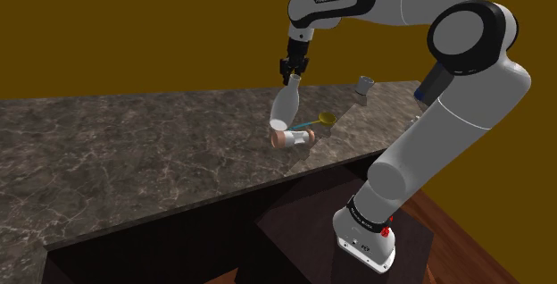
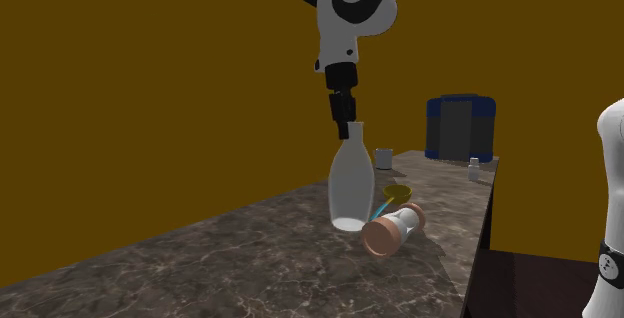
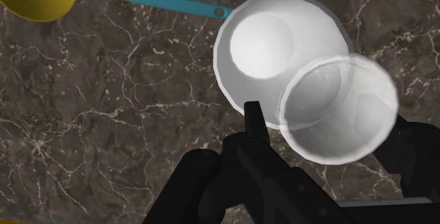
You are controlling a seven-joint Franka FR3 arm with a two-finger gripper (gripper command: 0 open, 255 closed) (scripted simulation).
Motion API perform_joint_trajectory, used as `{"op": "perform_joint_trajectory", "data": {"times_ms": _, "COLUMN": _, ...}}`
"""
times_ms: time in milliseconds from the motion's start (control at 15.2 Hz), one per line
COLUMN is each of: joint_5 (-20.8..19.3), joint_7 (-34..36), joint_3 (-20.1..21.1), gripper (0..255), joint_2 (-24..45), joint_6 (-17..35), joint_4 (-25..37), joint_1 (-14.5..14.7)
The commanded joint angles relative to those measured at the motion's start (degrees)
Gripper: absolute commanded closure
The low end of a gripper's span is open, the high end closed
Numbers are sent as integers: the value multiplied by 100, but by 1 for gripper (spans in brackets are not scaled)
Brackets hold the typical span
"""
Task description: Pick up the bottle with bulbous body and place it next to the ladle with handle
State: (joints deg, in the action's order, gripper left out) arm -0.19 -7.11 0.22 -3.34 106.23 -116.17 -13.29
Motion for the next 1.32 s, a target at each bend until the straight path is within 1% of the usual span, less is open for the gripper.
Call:
{"op": "perform_joint_trajectory", "data": {"times_ms": 0, "joint_5": 0, "joint_7": 0, "joint_3": 0, "gripper": 255, "joint_2": -1, "joint_6": 2, "joint_4": 0, "joint_1": 0}}
{"op": "perform_joint_trajectory", "data": {"times_ms": 66, "joint_5": 0, "joint_7": 0, "joint_3": 0, "gripper": 255, "joint_2": -1, "joint_6": 2, "joint_4": 0, "joint_1": 0}}
{"op": "perform_joint_trajectory", "data": {"times_ms": 132, "joint_5": 0, "joint_7": 0, "joint_3": 0, "gripper": 0, "joint_2": -1, "joint_6": 3, "joint_4": -1, "joint_1": 0}}
{"op": "perform_joint_trajectory", "data": {"times_ms": 462, "joint_5": 0, "joint_7": 0, "joint_3": 0, "gripper": 0, "joint_2": -2, "joint_6": 3, "joint_4": -1, "joint_1": 0}}
{"op": "perform_joint_trajectory", "data": {"times_ms": 726, "joint_5": 1, "joint_7": 0, "joint_3": 1, "gripper": 0, "joint_2": -8, "joint_6": -727, "joint_4": 722, "joint_1": 1}}
{"op": "perform_joint_trajectory", "data": {"times_ms": 1254, "joint_5": 1, "joint_7": -1, "joint_3": 1, "gripper": 0, "joint_2": -9, "joint_6": -726, "joint_4": 721, "joint_1": 1}}
